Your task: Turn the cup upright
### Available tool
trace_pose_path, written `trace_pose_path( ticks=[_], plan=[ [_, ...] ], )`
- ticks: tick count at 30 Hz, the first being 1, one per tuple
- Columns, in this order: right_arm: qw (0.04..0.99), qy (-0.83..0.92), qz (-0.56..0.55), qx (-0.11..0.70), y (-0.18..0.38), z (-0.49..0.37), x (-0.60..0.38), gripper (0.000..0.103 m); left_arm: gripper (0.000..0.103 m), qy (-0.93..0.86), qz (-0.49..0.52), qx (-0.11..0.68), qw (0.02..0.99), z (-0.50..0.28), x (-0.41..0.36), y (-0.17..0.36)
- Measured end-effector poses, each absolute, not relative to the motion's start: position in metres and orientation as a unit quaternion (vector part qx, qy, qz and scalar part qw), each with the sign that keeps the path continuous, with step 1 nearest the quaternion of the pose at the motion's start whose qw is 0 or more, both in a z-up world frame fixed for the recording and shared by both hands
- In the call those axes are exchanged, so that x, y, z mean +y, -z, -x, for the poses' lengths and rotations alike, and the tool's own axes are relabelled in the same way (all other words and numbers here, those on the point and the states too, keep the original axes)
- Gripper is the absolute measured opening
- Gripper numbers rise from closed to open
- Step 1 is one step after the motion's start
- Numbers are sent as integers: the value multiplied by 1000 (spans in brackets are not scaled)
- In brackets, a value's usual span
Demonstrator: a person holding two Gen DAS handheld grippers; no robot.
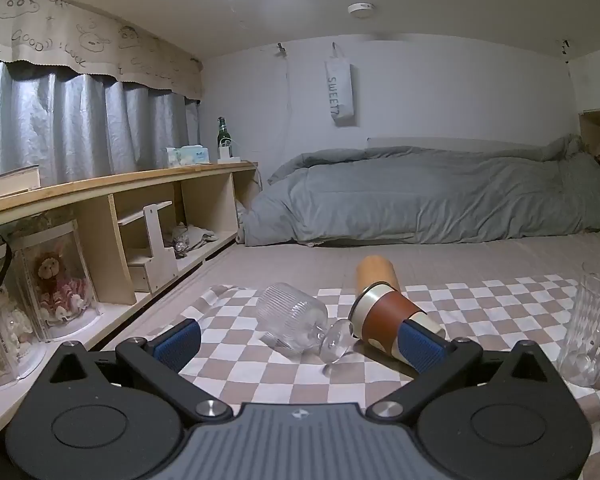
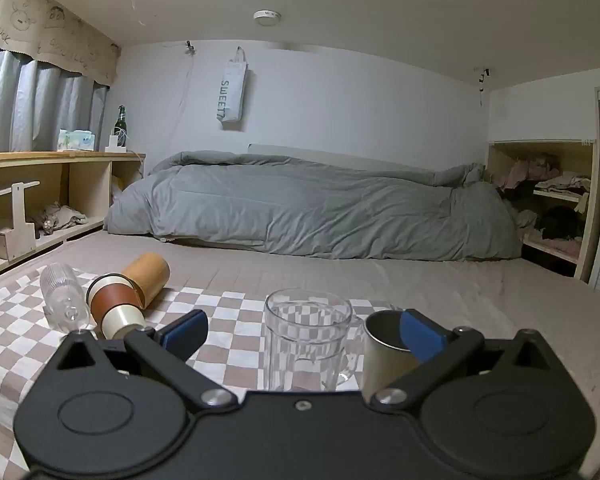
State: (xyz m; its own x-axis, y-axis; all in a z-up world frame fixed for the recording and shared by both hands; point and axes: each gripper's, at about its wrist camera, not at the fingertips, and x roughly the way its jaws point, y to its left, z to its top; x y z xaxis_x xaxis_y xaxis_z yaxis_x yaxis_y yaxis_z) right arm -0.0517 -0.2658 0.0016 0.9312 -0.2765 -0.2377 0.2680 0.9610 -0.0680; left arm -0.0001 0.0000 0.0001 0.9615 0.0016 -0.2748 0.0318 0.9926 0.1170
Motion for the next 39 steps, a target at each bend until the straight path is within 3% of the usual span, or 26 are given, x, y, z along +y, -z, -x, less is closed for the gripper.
trace_pose_path(
  ticks=[39],
  plan=[
    [981,133,-5,140,4,43,-269,103,103,9,-65,143,987,1,-4,3]
  ],
)
